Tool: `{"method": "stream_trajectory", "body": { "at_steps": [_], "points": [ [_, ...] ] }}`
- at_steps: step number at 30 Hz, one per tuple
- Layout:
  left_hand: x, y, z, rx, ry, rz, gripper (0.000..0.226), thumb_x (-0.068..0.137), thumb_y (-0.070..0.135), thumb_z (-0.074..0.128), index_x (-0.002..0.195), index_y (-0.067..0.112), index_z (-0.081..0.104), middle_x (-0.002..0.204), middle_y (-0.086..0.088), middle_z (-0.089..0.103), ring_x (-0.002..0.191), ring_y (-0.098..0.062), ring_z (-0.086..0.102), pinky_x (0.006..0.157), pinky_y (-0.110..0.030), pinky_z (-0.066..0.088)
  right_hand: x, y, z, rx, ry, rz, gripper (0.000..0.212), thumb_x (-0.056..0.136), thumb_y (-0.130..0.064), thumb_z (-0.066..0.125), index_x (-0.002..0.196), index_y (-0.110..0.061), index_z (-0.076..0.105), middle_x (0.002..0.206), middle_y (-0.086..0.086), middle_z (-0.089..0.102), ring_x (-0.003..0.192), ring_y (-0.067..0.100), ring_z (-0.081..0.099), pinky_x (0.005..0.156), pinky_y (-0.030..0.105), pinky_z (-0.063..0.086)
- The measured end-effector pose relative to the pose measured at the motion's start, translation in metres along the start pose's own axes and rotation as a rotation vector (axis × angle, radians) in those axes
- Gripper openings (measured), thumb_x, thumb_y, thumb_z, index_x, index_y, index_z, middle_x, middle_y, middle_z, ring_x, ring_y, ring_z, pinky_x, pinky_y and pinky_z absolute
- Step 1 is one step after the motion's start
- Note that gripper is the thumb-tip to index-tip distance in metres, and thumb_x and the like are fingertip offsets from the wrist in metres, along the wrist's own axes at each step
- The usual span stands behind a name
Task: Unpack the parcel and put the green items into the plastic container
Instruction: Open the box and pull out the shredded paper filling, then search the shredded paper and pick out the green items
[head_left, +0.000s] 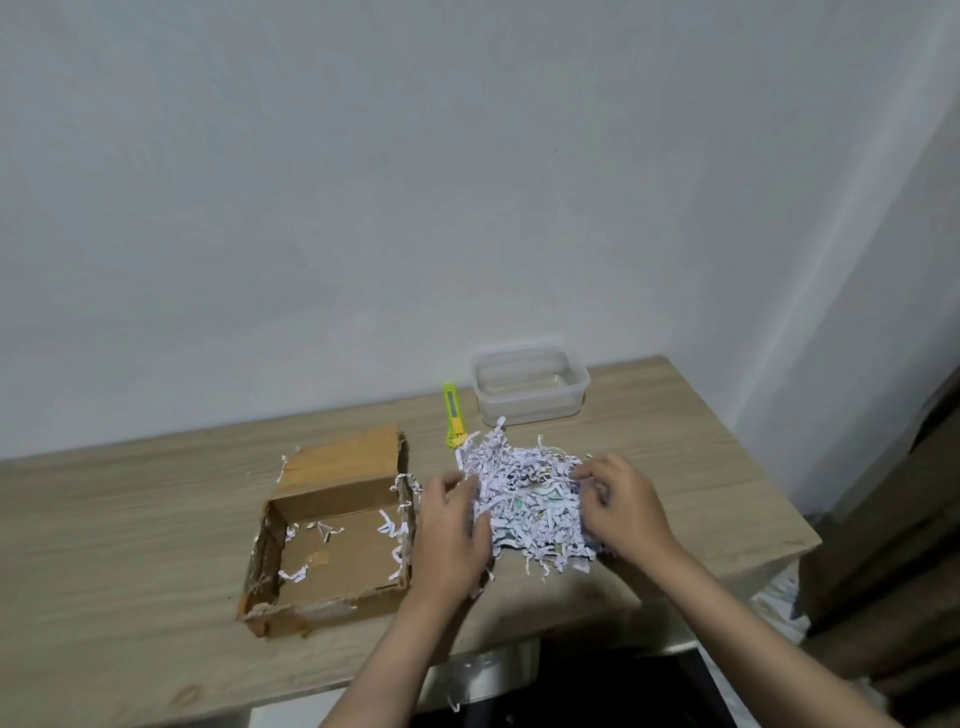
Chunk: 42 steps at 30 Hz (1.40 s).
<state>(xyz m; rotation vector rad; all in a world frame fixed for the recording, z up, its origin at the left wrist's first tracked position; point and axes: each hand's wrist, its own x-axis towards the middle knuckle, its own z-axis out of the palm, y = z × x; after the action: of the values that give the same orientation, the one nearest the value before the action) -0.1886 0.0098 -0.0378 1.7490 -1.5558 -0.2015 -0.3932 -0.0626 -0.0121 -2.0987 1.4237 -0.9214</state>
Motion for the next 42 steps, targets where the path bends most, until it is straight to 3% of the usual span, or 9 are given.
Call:
{"method": "stream_trajectory", "body": {
  "at_steps": [3,7,12,18,26,33,42],
  "points": [
    [-0.007,-0.001,0.006,-0.017,0.023,0.078,0.023,0.083,0.017,0.059,0.104,0.014,0.068,0.098,-0.001,0.060,0.091,-0.022,0.058,0.080,-0.035,0.050,-0.005,-0.011,0.016,0.000,-0.117,-0.100,0.020,0.079,-0.002,0.056,0.084,-0.013,0.072,0.086,0.000,0.068,0.085,0.018,0.058,0.080,0.028,0.044],
    [-0.017,-0.009,0.014,0.054,-0.193,0.079,0.031,0.088,0.030,0.053,0.117,0.025,0.064,0.112,-0.002,0.058,0.105,-0.022,0.052,0.090,-0.031,0.045,-0.015,-0.007,0.031,-0.114,-0.233,-0.098,0.022,0.082,-0.014,0.054,0.093,-0.021,0.071,0.090,-0.005,0.066,0.093,0.017,0.055,0.081,0.033,0.046],
    [-0.030,-0.023,0.017,0.202,-0.224,0.010,0.039,0.090,0.032,0.047,0.128,0.028,0.056,0.128,-0.009,0.055,0.112,-0.032,0.053,0.093,-0.038,0.045,-0.023,0.006,0.024,-0.211,-0.231,-0.074,0.019,0.079,-0.011,0.055,0.085,-0.018,0.072,0.087,0.001,0.064,0.090,0.025,0.057,0.078,0.035,0.046],
    [-0.046,-0.024,0.023,0.252,-0.210,0.008,0.052,0.091,0.040,0.032,0.139,0.024,0.043,0.143,-0.010,0.046,0.128,-0.033,0.045,0.104,-0.043,0.038,-0.026,0.025,0.006,-0.321,-0.221,-0.051,0.013,0.077,-0.010,0.059,0.078,-0.016,0.070,0.085,0.003,0.065,0.088,0.027,0.059,0.075,0.034,0.045],
    [-0.059,-0.027,0.027,0.216,-0.208,-0.008,0.062,0.093,0.047,0.029,0.149,0.025,0.019,0.157,-0.002,0.021,0.142,-0.025,0.020,0.115,-0.038,0.018,-0.032,-0.001,0.013,-0.151,0.031,-0.122,0.017,0.075,-0.002,0.060,0.081,-0.016,0.069,0.082,-0.004,0.063,0.085,0.018,0.055,0.079,0.033,0.042],
    [-0.061,-0.027,0.026,0.189,-0.210,-0.035,0.060,0.093,0.045,0.033,0.148,0.023,0.023,0.157,-0.002,0.021,0.143,-0.024,0.016,0.115,-0.038,0.018,-0.027,-0.034,0.050,-0.157,-0.234,-0.264,0.018,0.081,-0.013,0.052,0.086,-0.019,0.069,0.085,-0.001,0.066,0.087,0.022,0.055,0.078,0.037,0.047],
    [-0.059,-0.026,0.024,0.148,-0.215,-0.095,0.058,0.095,0.043,0.034,0.148,0.023,0.023,0.158,0.001,0.018,0.145,-0.020,0.010,0.114,-0.036,0.019,-0.032,-0.010,0.048,-0.220,-0.142,-0.079,0.017,0.081,-0.013,0.058,0.093,-0.018,0.069,0.090,0.001,0.061,0.089,0.025,0.057,0.079,0.038,0.045]
  ]
}}
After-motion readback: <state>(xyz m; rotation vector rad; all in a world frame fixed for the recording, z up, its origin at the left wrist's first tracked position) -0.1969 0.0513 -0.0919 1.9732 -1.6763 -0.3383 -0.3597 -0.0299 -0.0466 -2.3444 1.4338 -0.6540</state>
